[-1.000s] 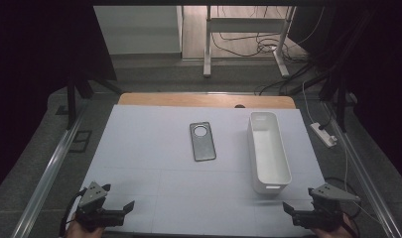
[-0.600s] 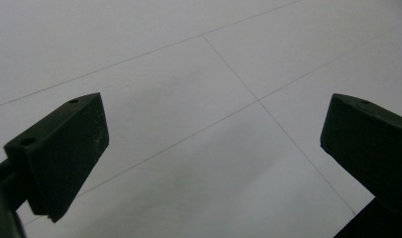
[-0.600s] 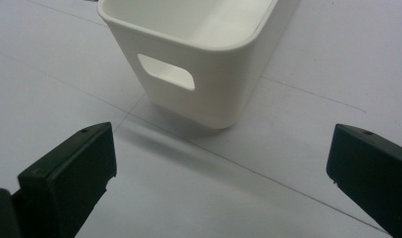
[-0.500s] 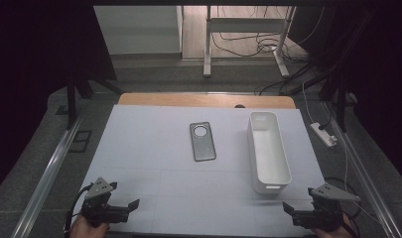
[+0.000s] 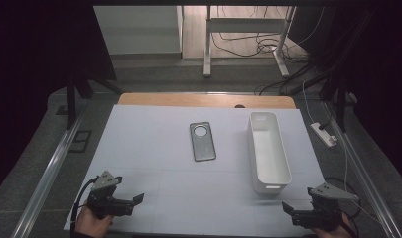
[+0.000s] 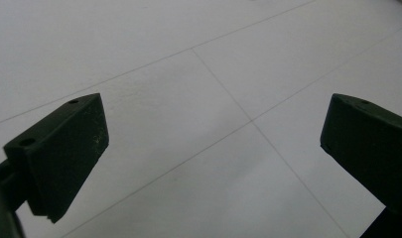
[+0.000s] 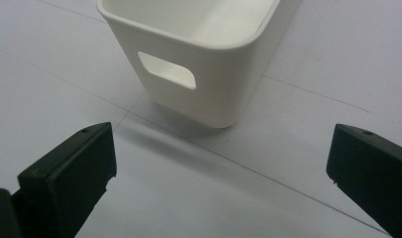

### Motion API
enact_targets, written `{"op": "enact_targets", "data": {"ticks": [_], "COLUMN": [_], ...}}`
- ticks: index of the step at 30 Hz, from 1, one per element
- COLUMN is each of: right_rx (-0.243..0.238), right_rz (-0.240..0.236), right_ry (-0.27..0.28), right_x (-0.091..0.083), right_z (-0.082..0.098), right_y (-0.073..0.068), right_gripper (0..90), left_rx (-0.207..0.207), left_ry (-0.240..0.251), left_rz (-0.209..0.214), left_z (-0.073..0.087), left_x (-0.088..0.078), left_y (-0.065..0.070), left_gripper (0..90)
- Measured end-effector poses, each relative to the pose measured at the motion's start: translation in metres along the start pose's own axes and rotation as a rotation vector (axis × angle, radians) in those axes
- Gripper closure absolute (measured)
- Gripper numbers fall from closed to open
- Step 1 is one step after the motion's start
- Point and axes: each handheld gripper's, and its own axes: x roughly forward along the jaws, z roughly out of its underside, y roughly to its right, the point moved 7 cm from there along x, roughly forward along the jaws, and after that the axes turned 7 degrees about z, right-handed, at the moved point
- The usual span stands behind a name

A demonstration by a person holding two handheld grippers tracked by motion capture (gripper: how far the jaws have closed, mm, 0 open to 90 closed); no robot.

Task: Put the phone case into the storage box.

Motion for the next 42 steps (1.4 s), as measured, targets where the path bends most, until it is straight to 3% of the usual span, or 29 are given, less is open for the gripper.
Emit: {"op": "enact_targets", "data": {"ticks": [7, 28, 42], "right_rx": [0.001, -0.004, -0.001], "right_rz": [0.0, -0.005, -0.006], "right_ry": [0.001, -0.009, -0.012], "right_x": [0.0, 0.001, 0.002], "right_z": [0.0, 0.0, 0.0], "right_y": [0.0, -0.001, 0.0], "right_gripper": [0.0, 0.0, 0.0], "left_rx": [-0.009, 0.028, 0.075], "left_ry": [-0.024, -0.063, -0.093], "left_rz": [0.037, 0.053, 0.07], "left_z": [-0.014, -0.053, -0.076], "left_x": [0.006, 0.033, 0.06], "left_y": [-0.004, -0.011, -0.016], "left_gripper": [0.0, 0.0, 0.0]}}
